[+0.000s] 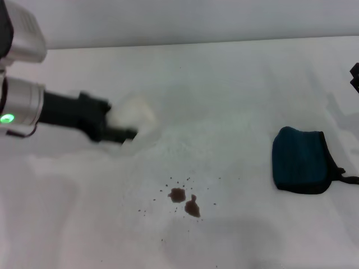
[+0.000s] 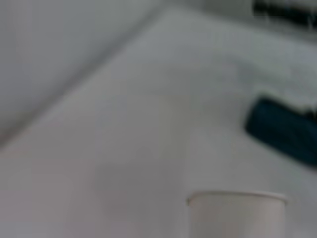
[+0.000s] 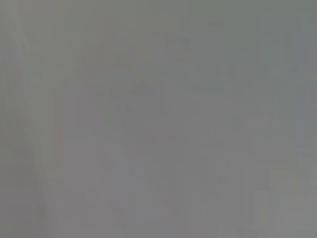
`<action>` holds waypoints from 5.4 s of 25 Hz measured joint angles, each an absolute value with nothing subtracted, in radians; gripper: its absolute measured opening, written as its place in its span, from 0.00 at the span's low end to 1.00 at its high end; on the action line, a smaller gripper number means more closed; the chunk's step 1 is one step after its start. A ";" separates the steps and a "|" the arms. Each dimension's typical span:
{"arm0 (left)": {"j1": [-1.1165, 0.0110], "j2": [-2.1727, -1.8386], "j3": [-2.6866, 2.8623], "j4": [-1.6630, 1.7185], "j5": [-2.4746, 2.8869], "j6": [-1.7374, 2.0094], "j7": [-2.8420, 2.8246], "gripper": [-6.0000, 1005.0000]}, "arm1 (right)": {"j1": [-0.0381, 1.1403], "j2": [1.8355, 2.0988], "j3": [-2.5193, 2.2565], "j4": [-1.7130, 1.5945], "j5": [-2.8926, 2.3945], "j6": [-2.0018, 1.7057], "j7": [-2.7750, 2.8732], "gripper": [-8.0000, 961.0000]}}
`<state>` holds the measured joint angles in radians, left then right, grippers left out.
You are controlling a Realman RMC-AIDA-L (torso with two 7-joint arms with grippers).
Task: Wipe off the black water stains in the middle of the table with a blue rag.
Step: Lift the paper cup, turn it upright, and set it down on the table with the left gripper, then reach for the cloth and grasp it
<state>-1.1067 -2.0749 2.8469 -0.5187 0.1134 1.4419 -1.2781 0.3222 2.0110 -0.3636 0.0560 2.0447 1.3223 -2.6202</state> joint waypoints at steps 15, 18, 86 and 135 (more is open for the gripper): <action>-0.920 -2.078 2.844 -0.157 -0.268 1.088 -1.008 0.67 | 0.334 2.011 -0.364 0.021 2.045 1.310 -2.628 0.91; -0.873 -2.079 2.844 -0.115 -0.336 1.059 -0.959 0.67 | 0.332 2.010 -0.363 0.012 2.045 1.307 -2.629 0.91; -0.475 -2.080 2.830 0.032 -0.554 1.076 -0.354 0.88 | 0.337 2.008 -0.384 -0.032 2.043 1.234 -2.625 0.91; -0.188 -2.072 2.830 -0.004 -1.135 1.453 -0.201 0.87 | 0.315 1.891 -0.805 -0.909 1.190 1.187 -0.711 0.88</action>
